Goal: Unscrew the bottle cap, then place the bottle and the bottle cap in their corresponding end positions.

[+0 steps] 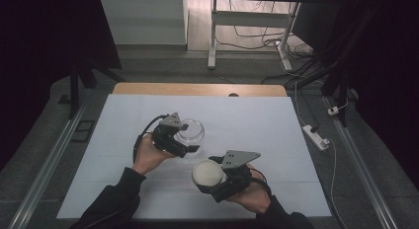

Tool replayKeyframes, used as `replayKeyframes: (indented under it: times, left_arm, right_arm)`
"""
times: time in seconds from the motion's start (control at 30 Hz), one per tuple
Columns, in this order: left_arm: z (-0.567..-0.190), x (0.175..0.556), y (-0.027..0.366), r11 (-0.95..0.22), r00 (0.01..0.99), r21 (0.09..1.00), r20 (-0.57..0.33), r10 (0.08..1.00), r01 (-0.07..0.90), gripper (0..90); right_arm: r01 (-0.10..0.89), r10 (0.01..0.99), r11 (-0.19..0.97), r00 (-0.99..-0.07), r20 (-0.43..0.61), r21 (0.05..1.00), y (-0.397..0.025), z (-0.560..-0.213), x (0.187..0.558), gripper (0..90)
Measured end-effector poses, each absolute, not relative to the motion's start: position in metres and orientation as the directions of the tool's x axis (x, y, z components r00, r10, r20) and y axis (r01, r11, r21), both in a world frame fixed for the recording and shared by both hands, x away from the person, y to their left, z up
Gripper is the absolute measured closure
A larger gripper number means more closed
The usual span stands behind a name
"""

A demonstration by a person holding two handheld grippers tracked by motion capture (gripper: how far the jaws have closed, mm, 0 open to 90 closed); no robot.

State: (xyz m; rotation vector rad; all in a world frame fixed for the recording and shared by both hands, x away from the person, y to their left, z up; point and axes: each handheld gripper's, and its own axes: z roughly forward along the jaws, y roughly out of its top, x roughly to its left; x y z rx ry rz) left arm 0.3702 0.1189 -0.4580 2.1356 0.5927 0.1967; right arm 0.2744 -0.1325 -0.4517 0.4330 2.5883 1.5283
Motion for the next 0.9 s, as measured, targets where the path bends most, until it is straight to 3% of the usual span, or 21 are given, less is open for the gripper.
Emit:
replayKeyframes:
  times: [0.9]
  left_arm:
    - [-0.459,0.397,0.102,-0.494,0.866,0.805,-0.048,0.498,0.329,7.3]
  right_arm:
    - [0.202,0.295,0.494,-0.954,0.056,0.846,-0.122,-0.472,0.274,7.6]
